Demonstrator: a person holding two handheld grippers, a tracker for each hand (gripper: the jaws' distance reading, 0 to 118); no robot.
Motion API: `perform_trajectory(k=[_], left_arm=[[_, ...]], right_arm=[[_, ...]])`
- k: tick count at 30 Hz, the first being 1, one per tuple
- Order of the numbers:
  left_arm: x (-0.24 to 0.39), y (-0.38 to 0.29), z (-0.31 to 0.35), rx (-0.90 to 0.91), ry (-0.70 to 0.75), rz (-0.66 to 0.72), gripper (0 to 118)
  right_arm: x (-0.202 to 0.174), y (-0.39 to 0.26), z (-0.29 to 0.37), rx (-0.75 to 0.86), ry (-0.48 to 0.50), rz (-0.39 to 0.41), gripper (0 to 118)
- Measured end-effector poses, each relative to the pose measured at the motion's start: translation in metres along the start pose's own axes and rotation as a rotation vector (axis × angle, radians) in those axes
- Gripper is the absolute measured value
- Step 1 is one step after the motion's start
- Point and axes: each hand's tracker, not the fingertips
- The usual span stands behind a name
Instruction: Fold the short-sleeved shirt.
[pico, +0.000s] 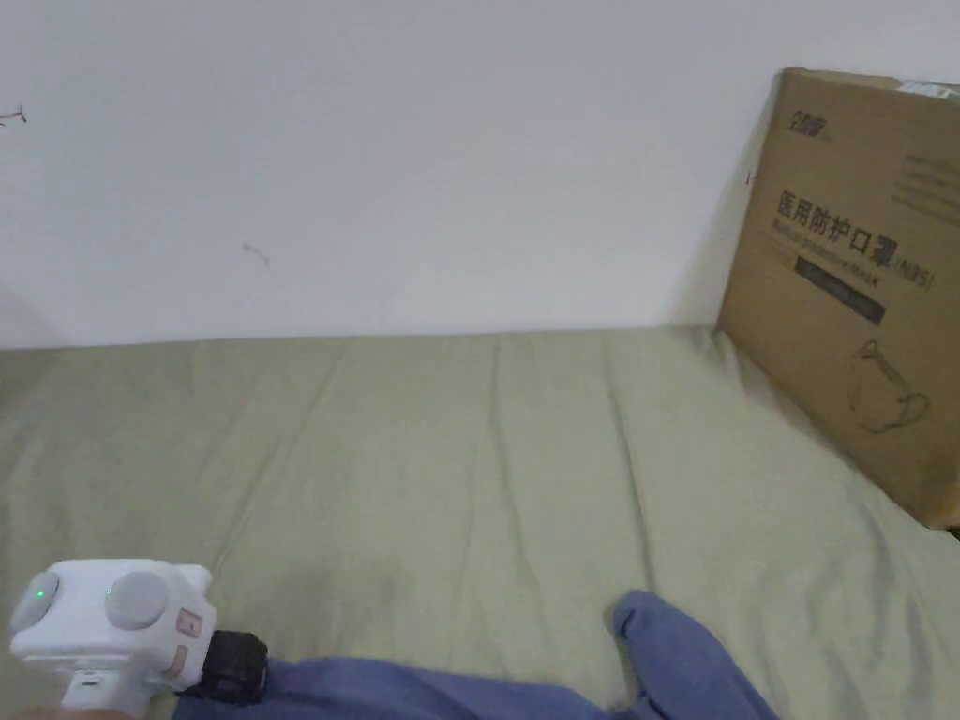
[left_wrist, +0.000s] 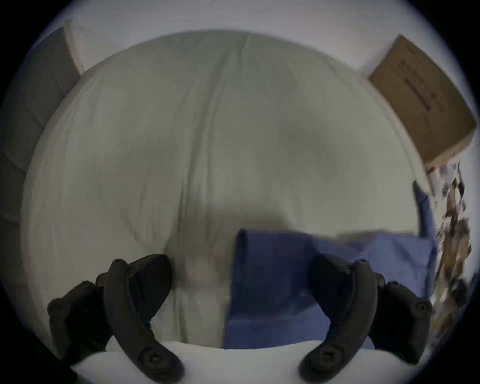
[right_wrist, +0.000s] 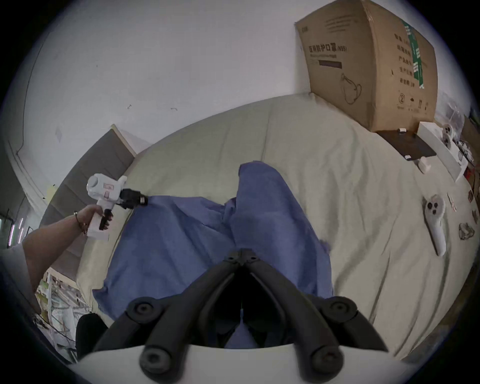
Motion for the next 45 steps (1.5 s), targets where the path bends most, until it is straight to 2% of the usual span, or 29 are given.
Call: perform_trajectory(k=[1,2,3,4,5,7,9,10,11,12,13,14,17,21,24,27,28,29,32,34,36,38,45], left_arm=[[0.009,-0.004,0.010,0.048,0.018,-0.039,96],[0.012,-0.006,0.021,0.071,0.009,-0.038,78],[0.015,-0.011,0.031,0.083,0.000,-0.036,52],[0.016,-0.017,0.041,0.108,0.017,-0.048,12],[0.019,-0.023,0.053,0.121,0.025,-0.053,2],[0.014,-0.038,0.074,0.145,-0.072,-0.022,2],[0.011,-0.056,0.094,0.140,-0.061,-0.012,2],[0.008,-0.063,0.103,0.154,-0.057,-0.010,2],[0.004,-0.072,0.113,0.167,-0.049,0.002,2],[0.000,-0.079,0.123,0.188,-0.044,0.013,2],[0.009,-0.087,0.134,0.198,-0.049,0.023,2],[0.009,-0.094,0.140,0.206,-0.047,0.034,2],[0.007,-0.104,0.150,0.210,-0.032,0.037,2],[0.003,-0.114,0.154,0.190,-0.011,0.037,2],[-0.001,-0.122,0.160,0.184,-0.007,0.069,2],[-0.010,-0.129,0.166,0.184,-0.034,0.121,2],[-0.010,-0.132,0.170,0.188,-0.034,0.124,2],[-0.012,-0.135,0.172,0.193,-0.034,0.126,2],[-0.010,-0.143,0.192,0.220,-0.035,0.130,2],[-0.010,-0.149,0.208,0.247,-0.042,0.132,2],[-0.010,-0.156,0.231,0.289,-0.047,0.135,2],[-0.009,-0.162,0.255,0.332,-0.053,0.138,2],[-0.002,-0.169,0.361,0.527,-0.018,0.088,2]], right_arm=[[0.002,0.000,-0.002,-0.002,-0.006,-0.002,0],[0.006,0.002,-0.005,-0.006,-0.012,-0.003,0],[0.009,0.006,-0.008,-0.009,-0.015,-0.003,0],[0.012,0.010,-0.011,-0.011,-0.014,-0.004,0],[0.016,0.016,-0.014,-0.011,0.000,-0.008,0],[0.025,0.032,-0.029,-0.009,0.057,-0.013,0],[0.034,0.050,-0.050,-0.014,0.037,-0.023,0],[0.040,0.060,-0.063,-0.028,-0.001,-0.031,37],[0.046,0.072,-0.079,-0.063,-0.057,-0.037,87],[0.052,0.081,-0.097,-0.117,-0.105,-0.036,101],[0.056,0.086,-0.108,-0.156,-0.132,-0.018,97],[0.061,0.093,-0.120,-0.113,-0.142,-0.016,97],[0.069,0.104,-0.154,-0.236,-0.210,0.018,97],[0.063,0.090,-0.184,-0.380,-0.286,0.104,95],[0.049,0.083,-0.182,-0.337,-0.300,0.159,88],[0.038,0.077,-0.170,-0.308,-0.255,0.165,42],[0.035,0.077,-0.166,-0.297,-0.261,0.176,7],[0.034,0.078,-0.161,-0.294,-0.253,0.178,1],[0.036,0.085,-0.128,-0.205,-0.128,0.085,1],[0.034,0.093,-0.090,-0.104,-0.127,0.039,1],[0.032,0.104,-0.049,-0.022,-0.078,0.000,1],[0.028,0.114,-0.009,0.034,-0.040,-0.012,1],[0.002,0.145,0.126,0.267,0.003,0.026,1]])
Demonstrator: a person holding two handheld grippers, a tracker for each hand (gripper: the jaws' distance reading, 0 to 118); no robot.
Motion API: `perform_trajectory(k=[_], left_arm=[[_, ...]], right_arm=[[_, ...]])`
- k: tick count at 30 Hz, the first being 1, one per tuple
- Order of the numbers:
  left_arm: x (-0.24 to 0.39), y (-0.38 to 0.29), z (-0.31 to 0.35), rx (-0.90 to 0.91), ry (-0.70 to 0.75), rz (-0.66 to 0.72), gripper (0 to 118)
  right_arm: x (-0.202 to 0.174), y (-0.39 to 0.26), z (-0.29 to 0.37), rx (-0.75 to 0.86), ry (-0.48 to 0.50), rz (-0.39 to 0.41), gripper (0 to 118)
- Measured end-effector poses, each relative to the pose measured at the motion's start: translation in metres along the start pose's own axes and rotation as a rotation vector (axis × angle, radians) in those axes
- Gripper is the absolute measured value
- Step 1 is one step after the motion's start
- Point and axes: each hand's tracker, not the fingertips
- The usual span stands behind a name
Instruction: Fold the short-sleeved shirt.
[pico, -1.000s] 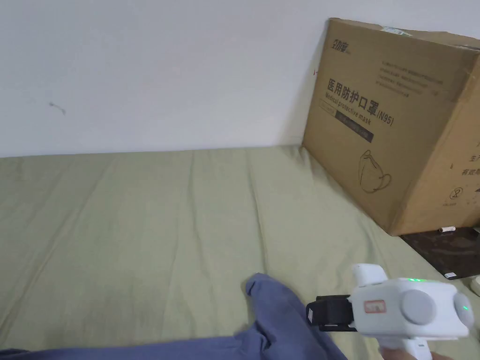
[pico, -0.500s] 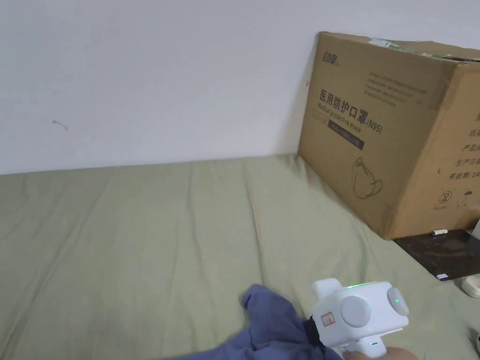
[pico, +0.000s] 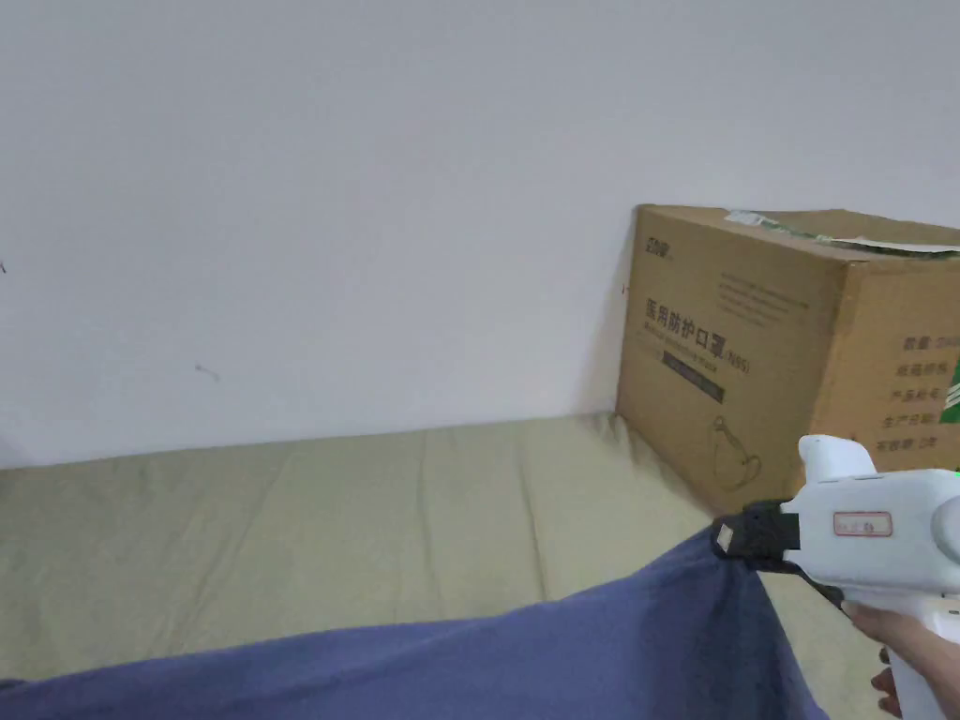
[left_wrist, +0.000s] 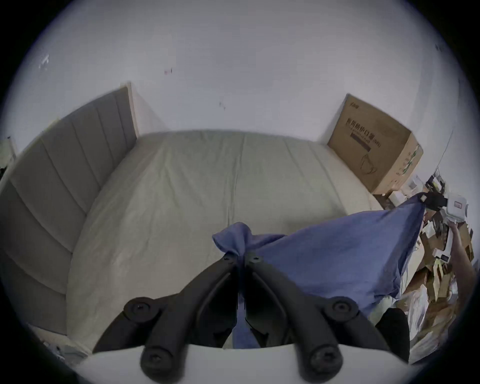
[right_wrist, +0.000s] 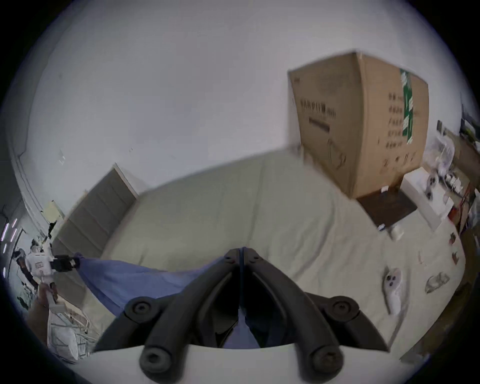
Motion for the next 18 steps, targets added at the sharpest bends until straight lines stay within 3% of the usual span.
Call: perform_trajectory(k=[10,18], left_arm=[[0.008,0.102,0.068,0.211,-0.009,0.025,2],[-0.006,0.184,0.068,0.324,0.067,0.011,2]], right_arm=[[-0.061,0.106,0.056,0.161,-0.022,0.098,1],[-0.109,0.203,0.032,0.259,-0.047,0.148,1]])
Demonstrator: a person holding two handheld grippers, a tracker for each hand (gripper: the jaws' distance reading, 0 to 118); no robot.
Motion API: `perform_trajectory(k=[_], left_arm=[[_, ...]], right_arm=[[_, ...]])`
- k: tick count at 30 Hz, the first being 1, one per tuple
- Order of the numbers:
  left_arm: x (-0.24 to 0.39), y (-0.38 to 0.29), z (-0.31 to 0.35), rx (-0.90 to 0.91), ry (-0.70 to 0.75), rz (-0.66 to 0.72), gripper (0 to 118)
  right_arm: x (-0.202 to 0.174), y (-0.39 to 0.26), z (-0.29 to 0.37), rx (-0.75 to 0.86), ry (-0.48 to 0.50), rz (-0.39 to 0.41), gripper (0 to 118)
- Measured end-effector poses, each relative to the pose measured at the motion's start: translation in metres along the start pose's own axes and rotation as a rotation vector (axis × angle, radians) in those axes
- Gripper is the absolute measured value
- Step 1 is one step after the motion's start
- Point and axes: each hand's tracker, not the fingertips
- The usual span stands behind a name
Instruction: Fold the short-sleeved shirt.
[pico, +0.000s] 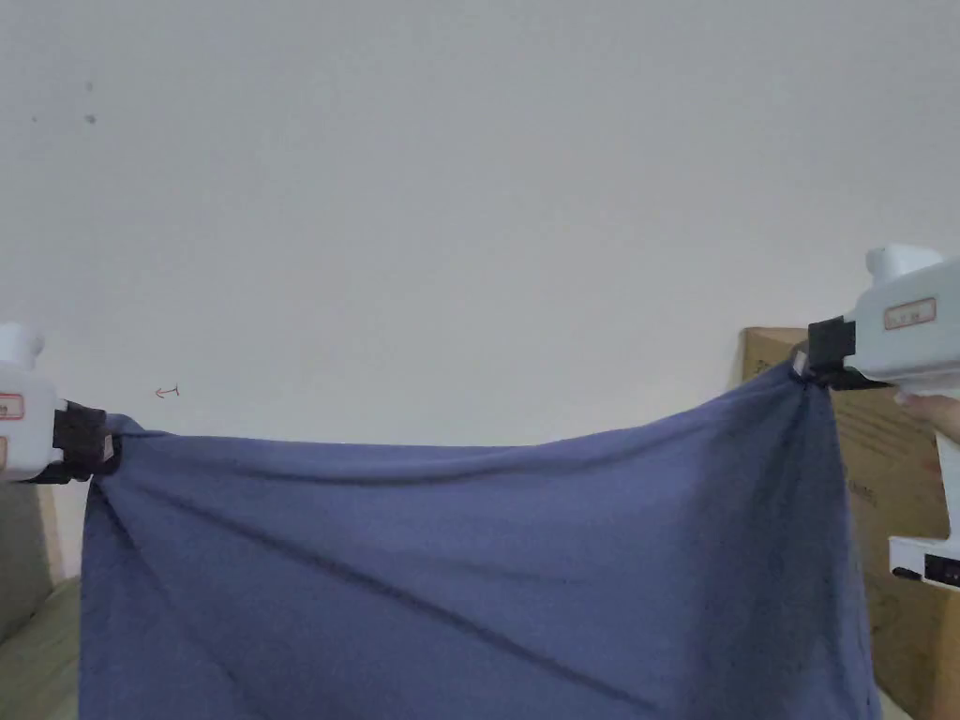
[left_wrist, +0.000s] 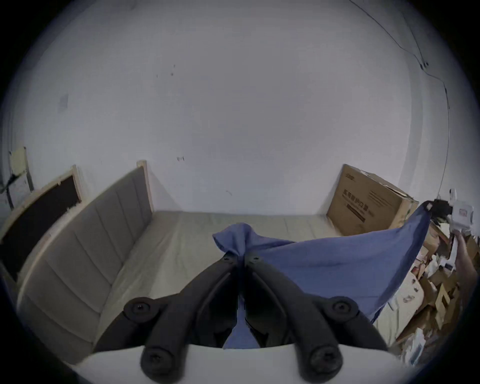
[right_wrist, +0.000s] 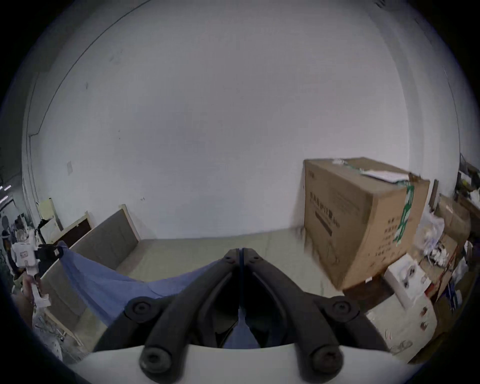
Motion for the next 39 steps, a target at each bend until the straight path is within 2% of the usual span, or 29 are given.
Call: perform_trajectory(k=[9,13,16,20,23,25,26,27,29,32,36,39], left_arm=[[-0.008,0.050,-0.079,0.102,0.055,0.056,2],[-0.010,0.053,-0.118,0.146,0.088,0.063,2],[-0.011,0.035,-0.149,0.131,0.084,0.101,2],[-0.013,-0.040,-0.200,-0.051,0.090,0.117,2],[-0.019,-0.133,-0.225,-0.269,0.070,0.157,2],[-0.024,-0.199,-0.228,-0.396,0.042,0.192,2],[-0.026,-0.236,-0.227,-0.485,0.046,0.188,2],[-0.026,-0.272,-0.221,-0.554,0.044,0.162,2],[-0.027,-0.331,-0.205,-0.695,0.049,0.088,2],[-0.032,-0.389,-0.162,-0.807,0.025,0.071,2],[-0.036,-0.412,-0.095,-0.833,-0.004,0.062,2],[-0.038,-0.415,-0.055,-0.866,-0.020,0.056,2]], right_arm=[[-0.026,0.069,-0.089,0.115,-0.089,0.004,1],[-0.025,0.066,-0.119,0.130,-0.100,0.010,1],[-0.016,0.039,-0.146,0.102,-0.122,0.020,1],[0.006,-0.050,-0.187,-0.069,-0.135,-0.005,1],[0.033,-0.150,-0.206,-0.281,-0.047,-0.127,1],[0.047,-0.222,-0.204,-0.419,-0.058,-0.129,1],[0.054,-0.259,-0.200,-0.496,-0.062,-0.103,1],[0.060,-0.299,-0.187,-0.586,-0.077,-0.065,1],[0.074,-0.356,-0.163,-0.698,-0.067,-0.061,1],[0.101,-0.426,-0.118,-0.859,-0.065,-0.037,1],[0.115,-0.472,-0.037,-0.966,-0.021,-0.020,1],[0.119,-0.481,0.014,-0.967,0.011,-0.074,1]])
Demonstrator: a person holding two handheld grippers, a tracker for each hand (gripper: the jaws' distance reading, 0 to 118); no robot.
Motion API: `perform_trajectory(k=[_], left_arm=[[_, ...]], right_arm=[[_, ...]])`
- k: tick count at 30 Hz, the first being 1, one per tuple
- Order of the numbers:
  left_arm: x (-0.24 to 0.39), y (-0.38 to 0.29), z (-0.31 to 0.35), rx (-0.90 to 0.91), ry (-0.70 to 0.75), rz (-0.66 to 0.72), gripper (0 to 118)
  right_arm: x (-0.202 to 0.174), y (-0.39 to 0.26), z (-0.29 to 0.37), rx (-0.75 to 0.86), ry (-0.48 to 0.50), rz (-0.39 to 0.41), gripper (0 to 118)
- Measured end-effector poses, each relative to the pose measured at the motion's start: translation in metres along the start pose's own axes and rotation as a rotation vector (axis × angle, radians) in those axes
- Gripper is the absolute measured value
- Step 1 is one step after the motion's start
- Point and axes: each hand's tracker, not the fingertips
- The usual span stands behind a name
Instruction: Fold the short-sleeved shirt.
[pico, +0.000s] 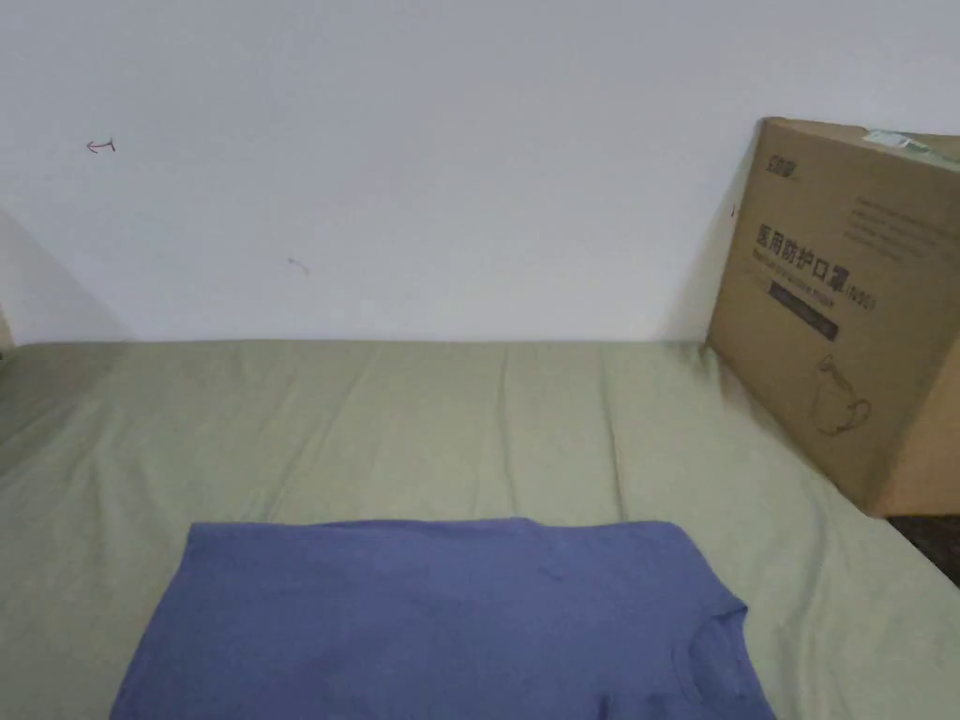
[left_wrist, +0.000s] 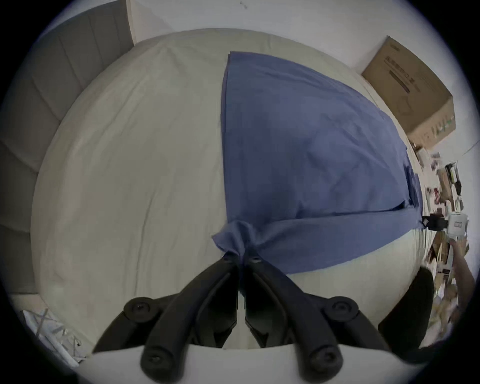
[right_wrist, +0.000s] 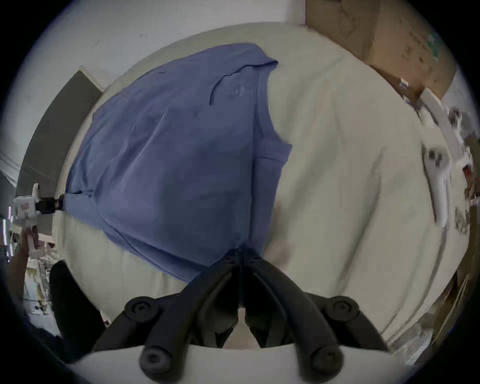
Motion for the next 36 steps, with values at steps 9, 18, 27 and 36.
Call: perform_trajectory(k=[9,18,27,36], left_arm=[[-0.001,-0.068,0.031,-0.043,-0.040,0.017,2],[0.002,-0.079,0.088,0.180,-0.190,0.107,95],[0.059,-0.091,0.156,0.437,-0.041,0.056,76],[0.035,-0.091,0.127,0.304,-0.018,0.132,0]], right_arm=[[-0.001,-0.055,0.026,-0.029,0.001,0.010,1],[-0.030,-0.056,0.069,0.149,-0.028,-0.094,106],[-0.104,-0.063,0.126,0.409,-0.045,0.050,68],[-0.120,-0.066,0.125,0.473,0.159,0.036,0]])
